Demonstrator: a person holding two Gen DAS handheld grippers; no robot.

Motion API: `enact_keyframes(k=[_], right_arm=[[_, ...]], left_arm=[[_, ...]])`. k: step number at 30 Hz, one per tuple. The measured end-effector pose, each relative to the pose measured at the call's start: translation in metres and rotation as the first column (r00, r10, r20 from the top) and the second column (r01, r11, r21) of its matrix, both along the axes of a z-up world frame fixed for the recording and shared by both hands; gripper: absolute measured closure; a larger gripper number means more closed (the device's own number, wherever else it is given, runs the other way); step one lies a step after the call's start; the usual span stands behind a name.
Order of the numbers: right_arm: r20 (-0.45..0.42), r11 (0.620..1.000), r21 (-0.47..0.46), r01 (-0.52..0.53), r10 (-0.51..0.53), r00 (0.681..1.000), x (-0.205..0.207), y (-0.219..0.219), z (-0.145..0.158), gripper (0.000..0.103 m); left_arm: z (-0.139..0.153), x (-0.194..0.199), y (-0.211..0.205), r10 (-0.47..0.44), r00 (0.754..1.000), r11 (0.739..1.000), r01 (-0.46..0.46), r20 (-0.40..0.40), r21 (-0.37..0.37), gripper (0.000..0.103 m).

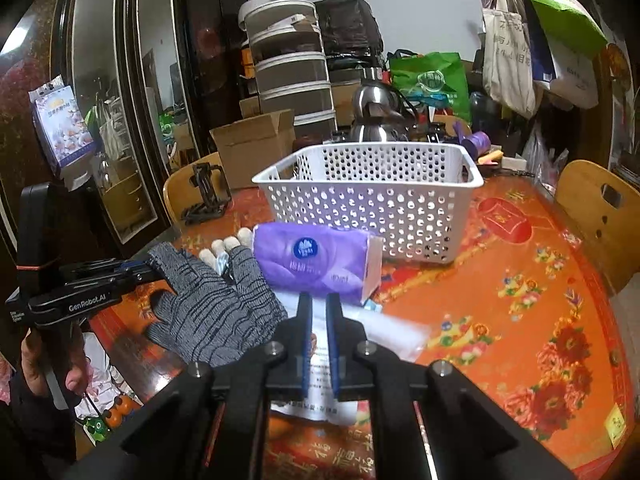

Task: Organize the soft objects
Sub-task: 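Lift the glove with both grippers, lower it into the basket, open both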

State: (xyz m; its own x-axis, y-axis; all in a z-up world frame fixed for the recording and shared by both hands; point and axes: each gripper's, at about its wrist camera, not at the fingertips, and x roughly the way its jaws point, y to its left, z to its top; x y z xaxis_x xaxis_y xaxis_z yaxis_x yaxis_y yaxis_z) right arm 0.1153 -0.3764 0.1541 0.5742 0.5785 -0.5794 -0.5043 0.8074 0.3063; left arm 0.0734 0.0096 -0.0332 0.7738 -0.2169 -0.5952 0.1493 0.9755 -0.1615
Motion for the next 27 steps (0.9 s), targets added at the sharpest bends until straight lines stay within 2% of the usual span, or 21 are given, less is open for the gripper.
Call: enact_keyframes(k=[5,8,12,15,19,20,21,27], right_arm=[[-0.106,0.999,0.052,-0.005,0.011,0.994,0.003,0.005,-0.030,0.097],[-0.179,0.998,0.058,0.001,0.009,0.984,0.005,0.010,-0.054,0.087],[-0.176,0.997,0.070,-0.023,0.035,0.984,-0.001,0.018,-0.057,0.076],[-0.185,0.998,0.048,-0.049,0.057,0.981,-0.001,0.029,-0.060,0.076],[-0.188,0.998,0.034,-0.049,0.054,0.981,0.001,0.031,-0.063,0.077],[-0.177,0.999,0.031,-0.045,0.050,0.983,0.000,0.031,-0.061,0.088],[-0.168,0.999,0.023,-0.045,0.048,0.985,-0.002,0.031,-0.059,0.095],[-0.078,0.999,0.009,-0.041,0.042,0.996,-0.006,0.027,-0.030,0.096]], left_arm=[[-0.007,-0.002,0.000,-0.009,1.000,1.000,0.008,-0.025,-0.009,0.098],[-0.014,0.000,0.001,-0.007,0.999,1.000,0.007,-0.038,-0.009,0.098],[-0.021,-0.001,0.002,-0.005,0.999,1.000,0.004,-0.050,-0.019,0.098],[-0.024,-0.001,-0.001,-0.012,0.998,1.000,0.011,-0.057,-0.017,0.098],[-0.027,0.000,-0.004,-0.020,0.998,1.000,0.020,-0.064,-0.012,0.098],[-0.028,0.000,-0.004,-0.020,0.998,1.000,0.019,-0.065,-0.013,0.098],[-0.027,-0.001,-0.004,-0.019,0.998,1.000,0.018,-0.065,-0.015,0.098],[-0.003,-0.007,-0.005,-0.028,1.000,0.999,0.028,-0.009,-0.019,0.098]])
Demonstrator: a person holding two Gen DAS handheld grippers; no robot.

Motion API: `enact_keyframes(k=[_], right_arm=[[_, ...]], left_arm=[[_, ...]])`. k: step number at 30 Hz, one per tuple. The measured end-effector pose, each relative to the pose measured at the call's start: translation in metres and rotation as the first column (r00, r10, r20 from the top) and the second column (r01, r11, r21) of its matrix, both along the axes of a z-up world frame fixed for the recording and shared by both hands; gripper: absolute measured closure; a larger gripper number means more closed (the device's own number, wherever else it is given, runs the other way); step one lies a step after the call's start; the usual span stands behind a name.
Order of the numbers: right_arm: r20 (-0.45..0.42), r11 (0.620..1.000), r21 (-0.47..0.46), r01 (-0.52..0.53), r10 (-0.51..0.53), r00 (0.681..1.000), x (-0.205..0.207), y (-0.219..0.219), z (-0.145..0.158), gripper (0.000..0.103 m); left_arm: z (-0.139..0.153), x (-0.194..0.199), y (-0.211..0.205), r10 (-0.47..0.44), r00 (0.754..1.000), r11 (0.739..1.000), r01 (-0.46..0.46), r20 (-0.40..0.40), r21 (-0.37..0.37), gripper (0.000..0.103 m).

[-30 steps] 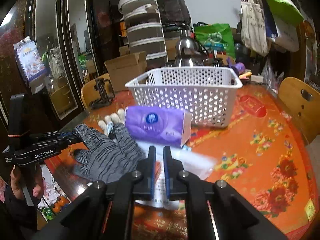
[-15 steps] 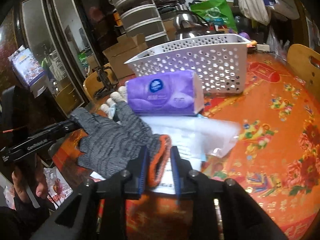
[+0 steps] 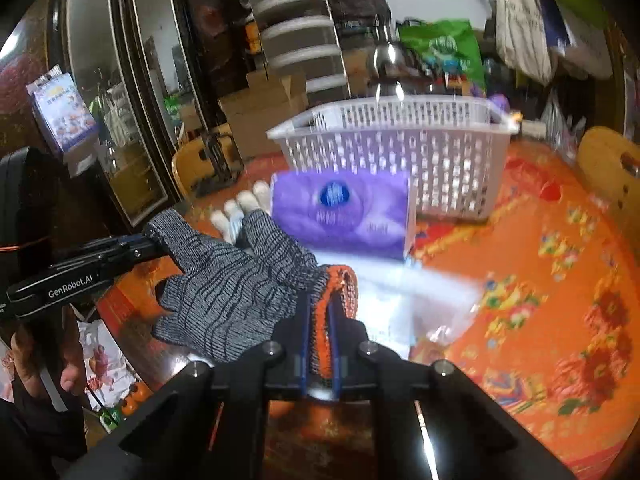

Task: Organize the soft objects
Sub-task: 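Lift the glove with both grippers, lower it into the basket, open both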

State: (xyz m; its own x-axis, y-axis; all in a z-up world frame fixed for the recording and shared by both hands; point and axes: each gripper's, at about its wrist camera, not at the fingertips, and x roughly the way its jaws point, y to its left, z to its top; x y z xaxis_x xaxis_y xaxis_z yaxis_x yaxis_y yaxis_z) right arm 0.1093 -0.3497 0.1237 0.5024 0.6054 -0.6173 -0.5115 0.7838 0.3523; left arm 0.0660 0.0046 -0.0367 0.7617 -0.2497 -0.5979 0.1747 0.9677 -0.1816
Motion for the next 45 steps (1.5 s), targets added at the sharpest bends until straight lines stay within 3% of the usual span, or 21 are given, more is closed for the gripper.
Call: enact_keyframes(k=[11,20,25,30,35,43,45], right_arm=[[0.139,1.000,0.004,0.019,-0.019,0.990,0.025,-0.013,0.076,0.096],[0.161,0.998,0.007,0.061,-0.062,0.985,0.111,-0.017,0.121,0.096],[0.140,0.995,-0.009,0.097,-0.094,0.986,0.166,-0.015,0.131,0.096],[0.098,0.992,-0.049,0.119,-0.114,0.989,0.219,-0.013,0.119,0.096],[0.069,0.990,-0.080,0.117,-0.111,0.991,0.254,-0.005,0.093,0.096],[0.032,0.987,-0.108,0.116,-0.113,0.993,0.281,0.002,0.052,0.096],[0.009,0.986,-0.115,0.118,-0.118,0.993,0.286,0.002,0.042,0.091]], left_arm=[[0.068,0.023,-0.001,-0.026,0.996,1.000,0.026,0.090,-0.002,0.098],[0.135,0.107,0.000,-0.019,0.994,0.999,0.022,0.110,-0.028,0.098],[0.155,0.174,-0.003,-0.010,0.998,1.000,0.011,0.061,-0.019,0.098],[0.150,0.239,-0.007,0.015,1.000,1.000,-0.015,-0.006,-0.006,0.098],[0.119,0.292,-0.012,0.047,0.996,0.999,-0.045,-0.073,0.024,0.098],[0.077,0.337,-0.017,0.072,0.988,0.997,-0.066,-0.140,0.042,0.097],[0.067,0.343,-0.020,0.080,0.985,0.995,-0.069,-0.152,0.077,0.091]])
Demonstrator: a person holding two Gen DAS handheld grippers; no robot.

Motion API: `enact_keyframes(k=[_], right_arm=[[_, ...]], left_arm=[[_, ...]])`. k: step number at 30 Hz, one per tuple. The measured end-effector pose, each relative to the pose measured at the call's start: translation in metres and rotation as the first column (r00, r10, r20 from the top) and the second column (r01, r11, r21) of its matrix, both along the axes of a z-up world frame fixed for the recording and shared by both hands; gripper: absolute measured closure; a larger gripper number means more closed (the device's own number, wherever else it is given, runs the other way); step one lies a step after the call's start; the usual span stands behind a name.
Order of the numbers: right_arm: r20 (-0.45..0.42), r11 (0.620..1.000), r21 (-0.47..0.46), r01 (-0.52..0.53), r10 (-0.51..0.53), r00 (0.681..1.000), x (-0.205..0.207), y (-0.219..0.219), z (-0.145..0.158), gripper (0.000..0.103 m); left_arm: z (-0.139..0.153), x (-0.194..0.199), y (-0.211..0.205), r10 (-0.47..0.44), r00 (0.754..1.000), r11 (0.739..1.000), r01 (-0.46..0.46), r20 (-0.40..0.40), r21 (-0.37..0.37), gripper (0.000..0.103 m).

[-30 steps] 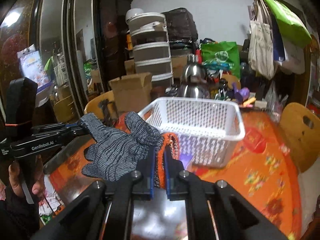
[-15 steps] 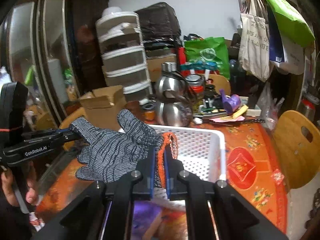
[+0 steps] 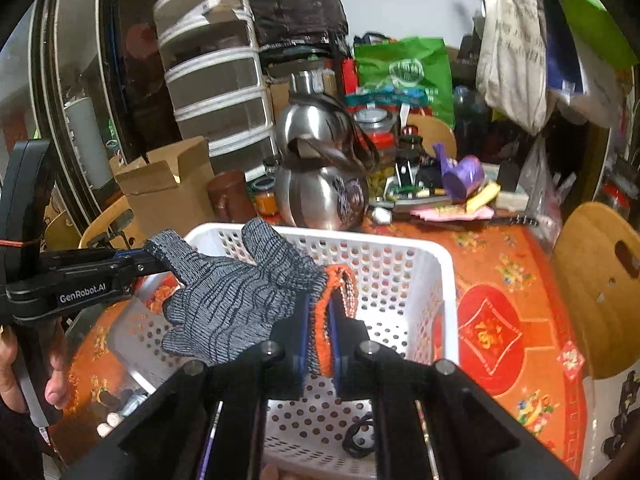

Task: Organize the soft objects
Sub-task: 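Lift the glove with both grippers, lower it into the basket, open both, then move both grippers back to the purple tissue pack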

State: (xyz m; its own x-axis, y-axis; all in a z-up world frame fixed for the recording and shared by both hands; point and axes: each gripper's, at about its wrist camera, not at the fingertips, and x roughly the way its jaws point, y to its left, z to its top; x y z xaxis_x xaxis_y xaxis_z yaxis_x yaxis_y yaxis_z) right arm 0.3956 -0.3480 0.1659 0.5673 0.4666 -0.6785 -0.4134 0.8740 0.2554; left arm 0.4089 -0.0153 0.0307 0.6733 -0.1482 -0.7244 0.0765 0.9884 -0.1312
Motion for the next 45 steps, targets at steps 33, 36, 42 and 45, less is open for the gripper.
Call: enact_keyframes(k=[33,36,42,45], right_arm=[[0.034,1.000,0.020,0.020,-0.021,0.999,-0.076,-0.021,0.011,0.024],[0.041,1.000,0.028,0.009,-0.010,0.999,-0.102,-0.026,0.014,0.022],[0.035,0.998,0.061,0.007,-0.009,0.999,-0.165,-0.039,-0.002,0.021],[0.013,0.998,0.070,-0.004,0.003,1.000,-0.188,-0.041,-0.018,0.020]], left_arm=[[0.017,-0.106,0.019,0.024,0.990,0.996,-0.036,0.137,0.082,0.000],[0.017,-0.140,0.021,0.007,0.994,0.999,-0.011,0.108,0.042,0.000],[-0.007,-0.224,0.015,0.005,0.992,1.000,-0.008,0.129,0.023,0.000],[-0.021,-0.254,0.008,-0.023,0.991,0.999,0.026,0.130,-0.020,0.000]])
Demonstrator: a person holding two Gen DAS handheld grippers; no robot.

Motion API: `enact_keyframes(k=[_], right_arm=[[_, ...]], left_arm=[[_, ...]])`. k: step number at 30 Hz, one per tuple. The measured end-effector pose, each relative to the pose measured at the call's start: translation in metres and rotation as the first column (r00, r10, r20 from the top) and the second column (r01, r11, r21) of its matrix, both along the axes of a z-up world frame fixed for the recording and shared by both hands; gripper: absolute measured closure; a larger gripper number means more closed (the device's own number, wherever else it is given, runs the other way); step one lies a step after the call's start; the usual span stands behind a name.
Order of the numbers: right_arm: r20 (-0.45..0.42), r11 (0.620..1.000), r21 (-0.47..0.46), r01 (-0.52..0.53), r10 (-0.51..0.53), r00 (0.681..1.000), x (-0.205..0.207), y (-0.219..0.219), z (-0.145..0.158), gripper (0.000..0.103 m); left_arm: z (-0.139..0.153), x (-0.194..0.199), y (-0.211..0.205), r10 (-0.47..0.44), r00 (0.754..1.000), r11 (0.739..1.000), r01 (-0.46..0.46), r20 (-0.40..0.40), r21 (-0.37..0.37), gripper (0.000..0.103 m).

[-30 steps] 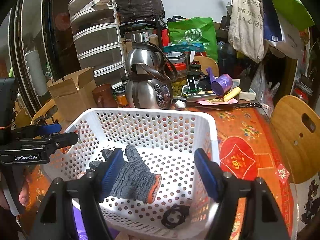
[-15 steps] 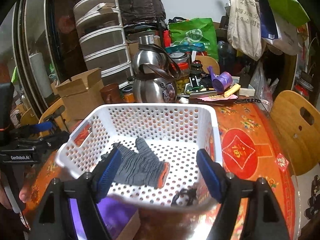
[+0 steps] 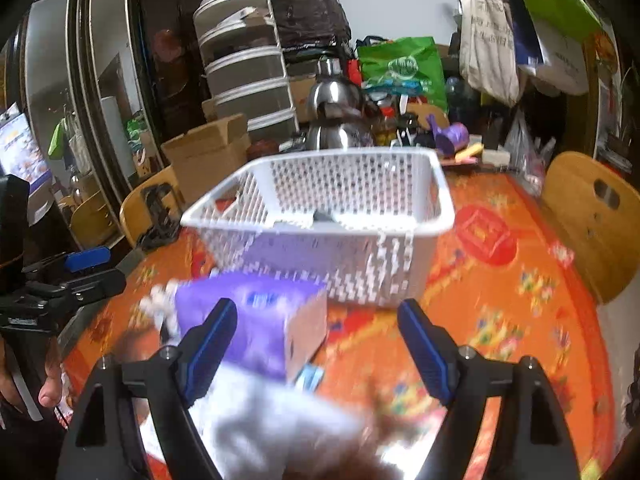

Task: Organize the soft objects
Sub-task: 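Move both grippers back to the purple tissue pack, then grasp the purple tissue pack with both grippers at its ends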

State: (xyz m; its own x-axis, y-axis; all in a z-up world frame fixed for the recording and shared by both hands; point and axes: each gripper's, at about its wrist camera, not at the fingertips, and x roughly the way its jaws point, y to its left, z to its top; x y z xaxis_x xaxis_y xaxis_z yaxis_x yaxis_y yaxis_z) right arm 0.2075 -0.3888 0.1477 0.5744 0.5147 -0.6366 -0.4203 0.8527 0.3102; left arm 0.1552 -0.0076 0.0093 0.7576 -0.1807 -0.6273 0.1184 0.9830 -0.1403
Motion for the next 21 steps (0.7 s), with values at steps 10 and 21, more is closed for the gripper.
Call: enact_keyframes(k=[10,21], right_arm=[[-0.040,1.000,0.000,-0.030,0.030,0.999,-0.007,0.009,-0.035,0.020],[-0.038,0.990,-0.010,-0.139,0.139,0.990,0.000,0.034,-0.040,0.033]], left_arm=[[-0.039,0.001,-0.038,-0.037,0.997,0.999,0.037,-0.061,0.008,0.021],[-0.066,0.027,-0.039,-0.098,0.990,0.995,0.094,-0.103,-0.043,0.044]])
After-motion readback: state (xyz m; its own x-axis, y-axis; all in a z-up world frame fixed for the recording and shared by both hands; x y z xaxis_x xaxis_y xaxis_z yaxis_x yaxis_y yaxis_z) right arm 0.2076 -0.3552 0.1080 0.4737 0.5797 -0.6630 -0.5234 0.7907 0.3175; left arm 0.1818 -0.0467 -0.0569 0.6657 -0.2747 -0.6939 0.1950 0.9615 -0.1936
